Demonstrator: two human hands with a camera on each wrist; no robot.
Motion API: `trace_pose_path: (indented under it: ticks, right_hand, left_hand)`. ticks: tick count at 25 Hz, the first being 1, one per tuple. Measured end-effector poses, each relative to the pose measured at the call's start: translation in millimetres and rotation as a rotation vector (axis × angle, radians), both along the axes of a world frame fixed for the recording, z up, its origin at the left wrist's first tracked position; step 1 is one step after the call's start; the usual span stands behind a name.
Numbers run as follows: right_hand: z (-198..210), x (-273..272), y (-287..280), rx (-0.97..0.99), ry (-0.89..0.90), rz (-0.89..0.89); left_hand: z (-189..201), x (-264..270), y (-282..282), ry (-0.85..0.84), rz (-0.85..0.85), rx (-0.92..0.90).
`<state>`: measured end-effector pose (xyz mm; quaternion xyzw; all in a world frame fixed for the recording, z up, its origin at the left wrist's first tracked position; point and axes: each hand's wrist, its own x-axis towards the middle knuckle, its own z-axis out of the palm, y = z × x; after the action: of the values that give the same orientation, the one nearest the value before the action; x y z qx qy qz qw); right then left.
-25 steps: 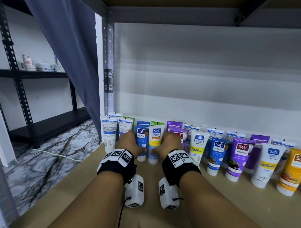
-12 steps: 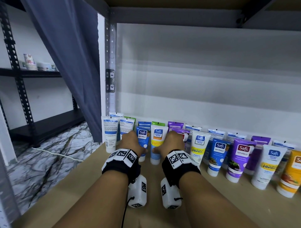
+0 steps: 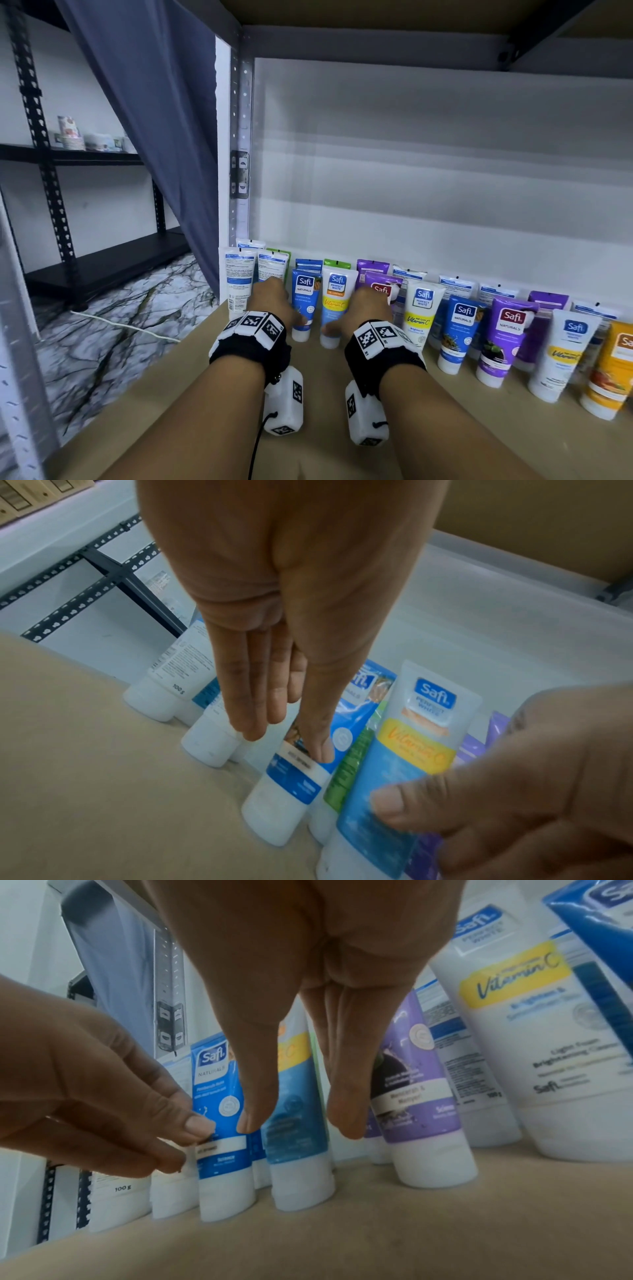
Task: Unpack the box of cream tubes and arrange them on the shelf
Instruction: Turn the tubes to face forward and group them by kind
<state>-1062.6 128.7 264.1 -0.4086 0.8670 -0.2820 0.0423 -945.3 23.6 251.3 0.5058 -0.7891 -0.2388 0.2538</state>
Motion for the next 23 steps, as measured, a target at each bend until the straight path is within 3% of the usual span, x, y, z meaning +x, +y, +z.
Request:
trace_pose_path:
  ticks: [6, 14, 23]
  right_hand:
    - [8.8, 30.6, 4.0, 0.040, 0.015, -0.004]
    - [-2.6, 109.1, -37.3, -0.158, -0.031, 0.087]
    - [-4.0, 107.7, -75.5, -0.164, -0.103, 0.037]
  left_hand:
    - [15.2, 39.8, -5.2, 0.011, 0.059, -0.023]
    - [13.3, 85.0, -12.8, 0.144, 0.165, -0.082]
    - [7.2, 76.3, -47.4, 0.220, 0.154, -0.085]
